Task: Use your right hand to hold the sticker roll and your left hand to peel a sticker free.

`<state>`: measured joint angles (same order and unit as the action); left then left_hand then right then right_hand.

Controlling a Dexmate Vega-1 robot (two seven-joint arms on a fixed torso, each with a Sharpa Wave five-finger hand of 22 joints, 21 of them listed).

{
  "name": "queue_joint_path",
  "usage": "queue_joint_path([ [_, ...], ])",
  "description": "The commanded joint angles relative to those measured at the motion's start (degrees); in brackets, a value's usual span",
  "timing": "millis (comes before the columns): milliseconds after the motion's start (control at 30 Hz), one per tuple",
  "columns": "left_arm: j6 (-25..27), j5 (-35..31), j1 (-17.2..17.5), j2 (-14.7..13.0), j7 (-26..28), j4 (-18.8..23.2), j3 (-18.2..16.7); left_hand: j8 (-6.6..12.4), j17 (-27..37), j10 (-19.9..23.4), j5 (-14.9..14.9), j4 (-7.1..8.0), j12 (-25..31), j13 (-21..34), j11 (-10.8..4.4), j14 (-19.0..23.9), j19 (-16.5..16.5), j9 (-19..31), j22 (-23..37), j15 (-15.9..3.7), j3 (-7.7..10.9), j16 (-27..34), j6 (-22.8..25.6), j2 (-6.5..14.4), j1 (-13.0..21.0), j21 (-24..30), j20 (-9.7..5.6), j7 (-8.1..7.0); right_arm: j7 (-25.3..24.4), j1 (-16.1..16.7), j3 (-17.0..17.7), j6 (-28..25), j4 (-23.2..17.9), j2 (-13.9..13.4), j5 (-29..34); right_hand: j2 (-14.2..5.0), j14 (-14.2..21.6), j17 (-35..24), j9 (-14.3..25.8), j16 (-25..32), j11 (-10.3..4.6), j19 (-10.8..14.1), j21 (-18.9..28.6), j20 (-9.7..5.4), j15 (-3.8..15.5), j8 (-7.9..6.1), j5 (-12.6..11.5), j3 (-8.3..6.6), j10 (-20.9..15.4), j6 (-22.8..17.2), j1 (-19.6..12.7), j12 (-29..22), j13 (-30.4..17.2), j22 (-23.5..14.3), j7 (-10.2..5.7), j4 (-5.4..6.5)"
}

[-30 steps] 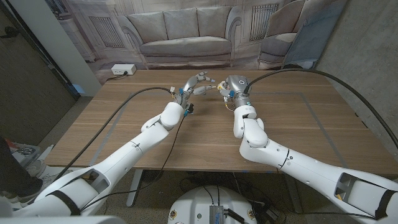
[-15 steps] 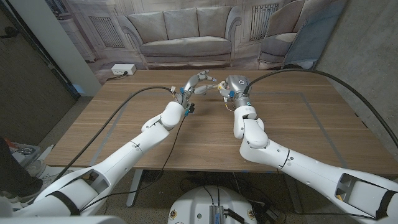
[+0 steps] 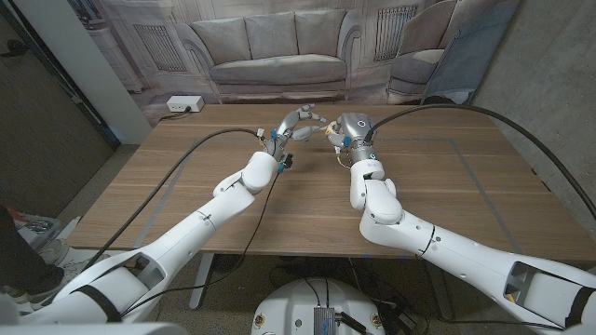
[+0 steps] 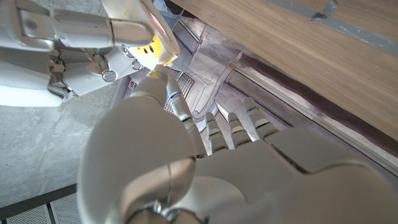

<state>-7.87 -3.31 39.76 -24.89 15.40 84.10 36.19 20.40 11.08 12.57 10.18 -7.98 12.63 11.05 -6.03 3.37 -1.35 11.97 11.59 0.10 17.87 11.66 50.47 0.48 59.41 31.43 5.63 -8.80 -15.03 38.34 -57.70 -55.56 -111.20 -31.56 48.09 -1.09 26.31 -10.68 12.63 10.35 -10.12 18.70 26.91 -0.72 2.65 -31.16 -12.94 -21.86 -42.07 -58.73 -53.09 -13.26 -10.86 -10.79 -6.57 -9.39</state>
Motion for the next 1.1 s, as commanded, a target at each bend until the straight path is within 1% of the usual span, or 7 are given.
queue_joint_path([
  [33,0.8,-0.5,-0.8,-0.1,-0.9,-0.3,0.5,0.55,0.2,0.4,0.0,0.2,0.1,0.2,0.03,0.2,0.1,0.1,0.2,-0.22,0.16,0.4,0.9,0.3,0.3,0.4,0.1,0.33,-0.6,0.2,0.4,0.5,0.0,0.2,-0.2,-1.27,0.2,0.0,0.3,0.3,-0.43,0.0,0.0,0.29,7.85,-0.38,-0.3,-1.28,-0.1,-1.0,-0.9,0.3,-0.2,-0.2,-0.88,0.97],
  [333,-0.6,0.0,-1.7,0.4,-1.9,-2.4,1.0,1.37,0.1,0.4,-0.1,-0.01,0.0,0.2,-0.07,0.2,0.2,0.0,0.2,-0.28,-0.14,0.2,3.6,-0.3,0.6,0.5,-0.25,1.07,-1.2,0.2,0.8,1.3,0.1,0.3,-0.6,-1.22,0.3,0.0,0.3,0.3,-0.6,-0.2,-0.2,0.22,7.9,-0.38,-0.3,-1.31,-0.1,-1.0,-0.8,0.4,-0.2,-0.2,-0.98,1.05],
  [467,-0.9,0.5,-1.9,1.0,-1.6,-3.1,0.9,1.17,0.1,0.4,-0.1,-0.04,-0.1,0.2,-0.01,0.3,0.2,0.0,0.2,-0.07,-0.09,0.3,3.3,-0.2,0.9,0.5,0.02,0.77,-1.2,0.0,0.7,1.5,0.4,0.4,-0.6,-1.23,0.4,0.0,0.2,0.4,-0.69,-0.3,-0.2,0.2,7.95,-0.38,-0.3,-1.36,-0.4,-1.0,-0.8,0.3,-0.2,-0.2,-0.95,1.07],
  [500,-1.4,0.5,-2.1,0.9,-1.8,-3.5,0.9,0.23,0.1,0.2,-0.1,0.04,-0.2,0.2,-0.26,0.2,0.2,-0.1,0.2,-0.12,-0.1,0.2,1.5,-0.1,1.0,0.5,-0.11,-0.59,-1.1,0.0,0.8,1.7,0.4,0.3,-0.7,-1.23,0.5,0.0,0.3,0.4,-0.69,-0.3,-0.2,0.19,7.95,-0.38,-0.3,-1.37,-0.4,-0.9,-0.8,0.3,-0.2,-0.2,-0.99,1.07],
  [667,-1.1,-0.1,-2.2,1.3,-0.9,-3.5,1.1,-1.5,0.1,-0.2,-0.1,0.13,-0.4,0.2,-0.17,0.3,0.2,-0.3,0.2,-0.12,-0.31,0.2,-1.7,-0.3,1.0,0.5,-0.01,-2.52,-1.0,-0.2,1.0,1.9,0.7,0.3,-1.0,-1.19,0.5,0.0,0.3,0.4,-0.72,-0.3,-0.2,0.18,7.99,-0.39,-0.3,-1.39,-0.3,-0.9,-0.8,0.3,-0.2,-0.2,-1.01,1.07],
  [1033,-1.1,-0.3,-3.7,1.7,-2.6,-4.9,2.1,-1.53,0.1,-0.3,-0.2,0.35,-0.5,0.2,-0.06,0.1,0.0,-0.4,0.2,0.02,-0.75,0.1,-1.0,-0.6,0.6,0.4,0.06,-2.0,-1.7,-0.3,1.6,3.1,1.4,0.3,-1.8,-1.15,0.5,0.0,0.3,0.4,-0.75,-0.4,-0.2,0.14,8.04,-0.46,-0.4,-1.5,-0.2,-1.0,-0.7,0.4,-0.2,-0.2,-0.96,1.08],
  [1100,-2.2,1.7,-4.4,1.7,-5.5,-5.9,2.2,-1.4,0.1,-0.3,-0.2,0.37,-0.5,0.2,-0.11,0.0,0.0,-0.4,0.2,0.01,-0.8,0.1,-0.6,-0.6,0.6,0.4,0.03,-1.99,-1.7,-0.3,1.7,3.3,1.6,0.3,-2.0,-1.14,0.5,0.0,0.3,0.4,-0.74,-0.4,-0.3,0.16,8.06,-0.44,-0.4,-1.52,-0.3,-1.0,-0.7,0.4,-0.2,-0.2,-1.0,1.07],
])
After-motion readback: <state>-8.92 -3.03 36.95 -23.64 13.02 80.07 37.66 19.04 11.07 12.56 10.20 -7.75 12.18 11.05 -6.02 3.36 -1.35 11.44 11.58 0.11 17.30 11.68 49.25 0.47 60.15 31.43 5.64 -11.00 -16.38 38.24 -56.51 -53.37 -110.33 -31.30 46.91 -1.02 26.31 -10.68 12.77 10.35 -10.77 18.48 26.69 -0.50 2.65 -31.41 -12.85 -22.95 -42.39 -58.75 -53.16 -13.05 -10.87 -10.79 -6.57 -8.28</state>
